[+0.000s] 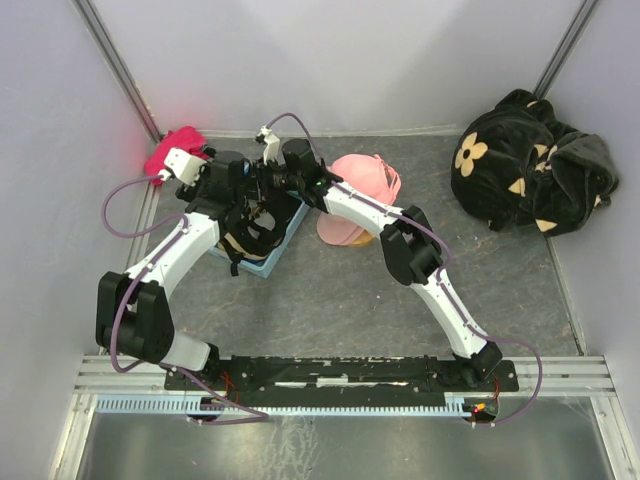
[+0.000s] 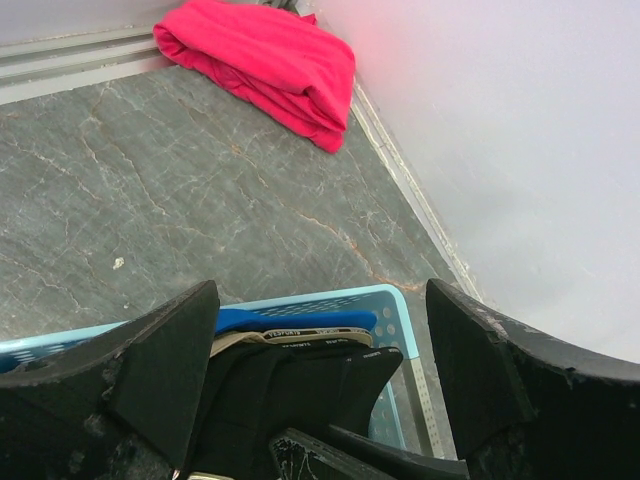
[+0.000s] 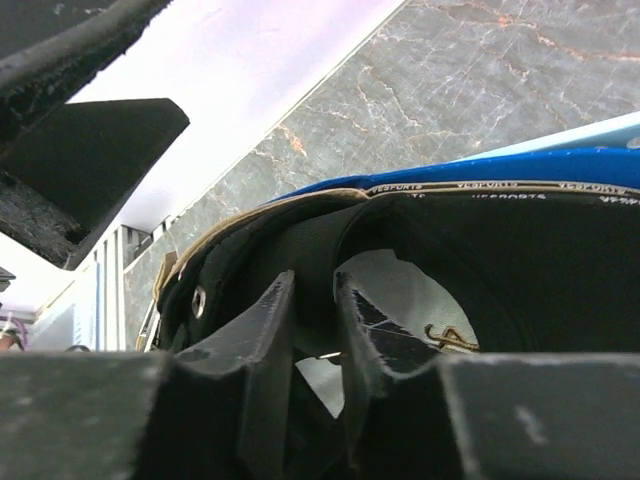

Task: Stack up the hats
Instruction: Pick up the hat from the bin.

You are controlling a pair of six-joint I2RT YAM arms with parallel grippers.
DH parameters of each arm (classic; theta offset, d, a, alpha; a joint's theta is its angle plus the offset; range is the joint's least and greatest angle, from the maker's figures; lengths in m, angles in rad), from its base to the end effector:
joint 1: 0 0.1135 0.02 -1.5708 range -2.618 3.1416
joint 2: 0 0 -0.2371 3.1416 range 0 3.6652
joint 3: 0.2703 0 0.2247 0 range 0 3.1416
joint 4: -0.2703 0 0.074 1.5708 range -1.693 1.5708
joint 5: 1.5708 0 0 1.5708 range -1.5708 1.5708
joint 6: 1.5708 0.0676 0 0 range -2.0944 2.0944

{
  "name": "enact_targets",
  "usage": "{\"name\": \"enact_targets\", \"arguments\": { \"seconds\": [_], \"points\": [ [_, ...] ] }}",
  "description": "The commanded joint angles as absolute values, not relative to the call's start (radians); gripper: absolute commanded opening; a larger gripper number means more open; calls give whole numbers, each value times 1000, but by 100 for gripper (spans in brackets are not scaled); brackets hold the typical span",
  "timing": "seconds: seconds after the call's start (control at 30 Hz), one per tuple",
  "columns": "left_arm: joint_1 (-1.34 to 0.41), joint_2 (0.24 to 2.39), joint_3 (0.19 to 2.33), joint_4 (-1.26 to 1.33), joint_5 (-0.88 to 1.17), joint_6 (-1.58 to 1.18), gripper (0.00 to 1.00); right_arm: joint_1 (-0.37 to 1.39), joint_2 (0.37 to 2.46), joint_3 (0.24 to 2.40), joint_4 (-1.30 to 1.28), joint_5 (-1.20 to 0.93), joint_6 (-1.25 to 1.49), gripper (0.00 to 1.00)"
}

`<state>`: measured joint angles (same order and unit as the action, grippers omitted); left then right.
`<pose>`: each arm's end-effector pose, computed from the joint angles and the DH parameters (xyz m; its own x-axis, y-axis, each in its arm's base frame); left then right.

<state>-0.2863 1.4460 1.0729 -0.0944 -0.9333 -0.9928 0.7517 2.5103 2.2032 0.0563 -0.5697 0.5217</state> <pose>0.3185 -0.0371 0.2742 0.1994 -0.5784 -0.7910 -0.6462 0.5292 -0.5498 0.3862 0.4109 0.2127 -0.6340 -0.0182 -0.7731 -0.7391 0.3084 0.5988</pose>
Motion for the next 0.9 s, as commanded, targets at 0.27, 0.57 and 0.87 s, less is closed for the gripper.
{"name": "enact_targets", "arguments": {
  "seconds": [0.27,0.57,0.87],
  "points": [
    [-278,1435,1069,-55,-951,-949,90,754,2384,2121,88,-552,479,1],
    [-279,1429,1068,-46,-941,-932,91,754,2325,2177,23,-514,432,1],
    [-272,1409,1062,-9,-899,-927,92,768,2258,2194,-29,-486,377,1]
  ]
}}
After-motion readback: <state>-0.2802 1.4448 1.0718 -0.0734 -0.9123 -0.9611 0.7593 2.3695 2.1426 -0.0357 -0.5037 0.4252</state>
